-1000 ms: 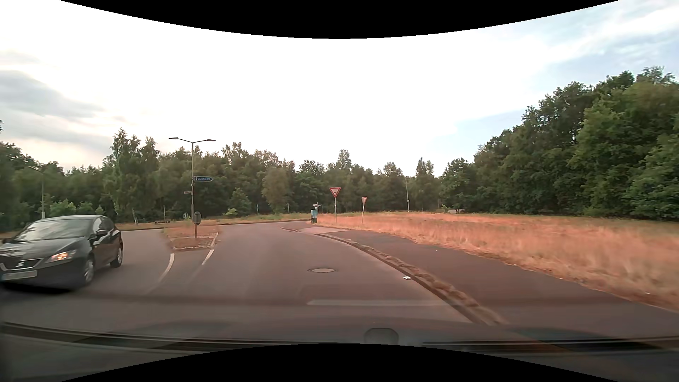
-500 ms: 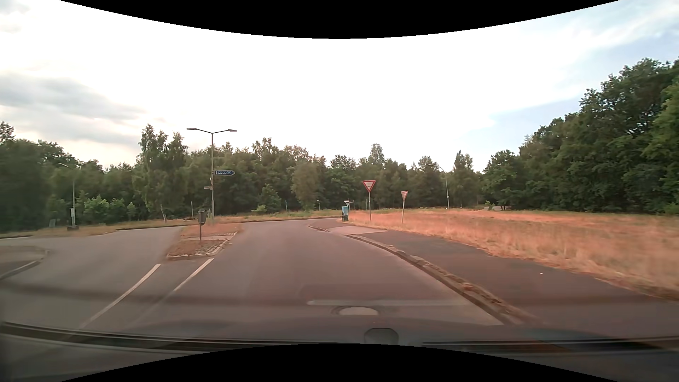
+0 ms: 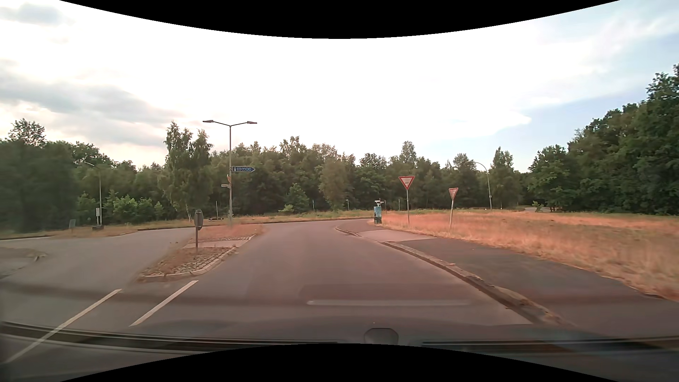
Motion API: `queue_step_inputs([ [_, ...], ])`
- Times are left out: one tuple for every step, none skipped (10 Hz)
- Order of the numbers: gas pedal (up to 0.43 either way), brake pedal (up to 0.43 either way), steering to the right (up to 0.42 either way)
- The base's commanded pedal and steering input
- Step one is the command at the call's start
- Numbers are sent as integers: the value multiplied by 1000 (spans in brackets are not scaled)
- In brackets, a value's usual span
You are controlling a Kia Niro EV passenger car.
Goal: Follow the waypoints while adhering to traffic rules and regulations
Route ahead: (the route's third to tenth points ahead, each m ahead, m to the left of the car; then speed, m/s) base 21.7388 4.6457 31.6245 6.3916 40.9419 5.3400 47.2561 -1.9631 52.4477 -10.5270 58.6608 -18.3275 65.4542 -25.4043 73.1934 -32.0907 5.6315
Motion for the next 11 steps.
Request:
queue_step_inputs([
  [39,0,-130],
  [39,0,-118],
  [39,0,-115],
  [39,0,-112],
  [39,0,-110],
  [39,0,-104],
  [39,0,-103],
  [39,0,-98],
  [39,0,-89],
  [39,0,-81],
  [39,0,-76],
])
